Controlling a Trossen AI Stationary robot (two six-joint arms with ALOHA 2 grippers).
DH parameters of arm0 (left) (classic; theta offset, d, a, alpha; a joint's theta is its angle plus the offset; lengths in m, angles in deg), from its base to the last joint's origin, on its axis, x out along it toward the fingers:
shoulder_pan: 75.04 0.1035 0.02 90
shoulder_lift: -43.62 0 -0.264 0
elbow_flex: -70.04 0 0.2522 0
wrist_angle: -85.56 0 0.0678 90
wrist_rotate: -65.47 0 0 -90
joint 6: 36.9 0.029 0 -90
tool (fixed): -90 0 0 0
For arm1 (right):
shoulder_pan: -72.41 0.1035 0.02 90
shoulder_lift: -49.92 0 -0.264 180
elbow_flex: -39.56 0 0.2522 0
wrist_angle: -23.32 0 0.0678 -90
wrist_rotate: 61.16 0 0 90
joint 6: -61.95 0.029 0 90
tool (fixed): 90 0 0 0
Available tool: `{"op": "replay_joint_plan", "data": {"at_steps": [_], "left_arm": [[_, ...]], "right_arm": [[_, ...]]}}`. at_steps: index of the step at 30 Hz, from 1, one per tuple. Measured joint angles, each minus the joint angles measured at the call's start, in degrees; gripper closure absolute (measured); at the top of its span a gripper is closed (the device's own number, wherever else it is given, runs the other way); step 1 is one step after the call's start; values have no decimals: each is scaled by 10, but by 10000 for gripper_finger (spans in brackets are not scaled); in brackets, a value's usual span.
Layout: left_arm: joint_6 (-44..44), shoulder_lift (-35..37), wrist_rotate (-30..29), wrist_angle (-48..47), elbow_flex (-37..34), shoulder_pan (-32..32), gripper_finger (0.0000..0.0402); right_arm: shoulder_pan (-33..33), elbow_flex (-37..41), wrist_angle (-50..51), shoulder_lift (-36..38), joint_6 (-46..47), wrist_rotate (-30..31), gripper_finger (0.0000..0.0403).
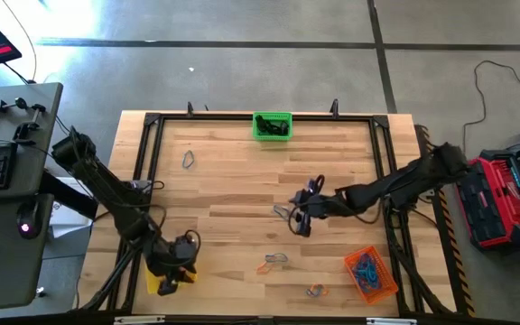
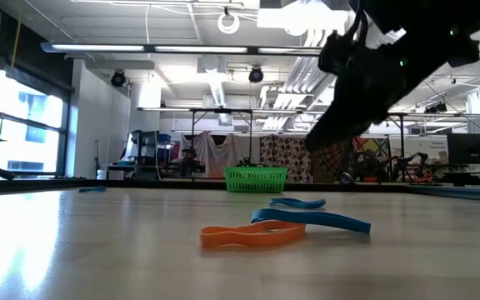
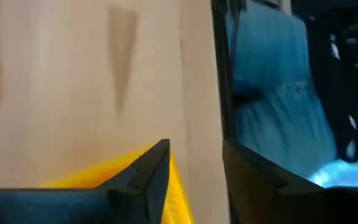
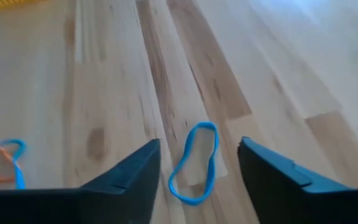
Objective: Sort rubber bands into baskets
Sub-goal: Put the blue rubber band into the orange bin
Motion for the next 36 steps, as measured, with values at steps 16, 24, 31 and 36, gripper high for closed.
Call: {"op": "replay_joint_plan", "data": {"at_steps": [16, 24, 31, 36], "left_arm": [[106, 0, 28, 230, -103, 76, 372], [119, 0, 49, 356, -157, 94, 395], [131, 5, 55, 367, -166, 110, 401], [121, 9, 61, 365, -166, 142, 401]], "right_arm": [[12, -23, 2, -118, 2, 28, 144], [10, -26, -3, -148, 15, -8, 160], [9, -25, 18, -131, 16, -31, 293], [8, -74, 176, -100, 28, -39, 392]]}}
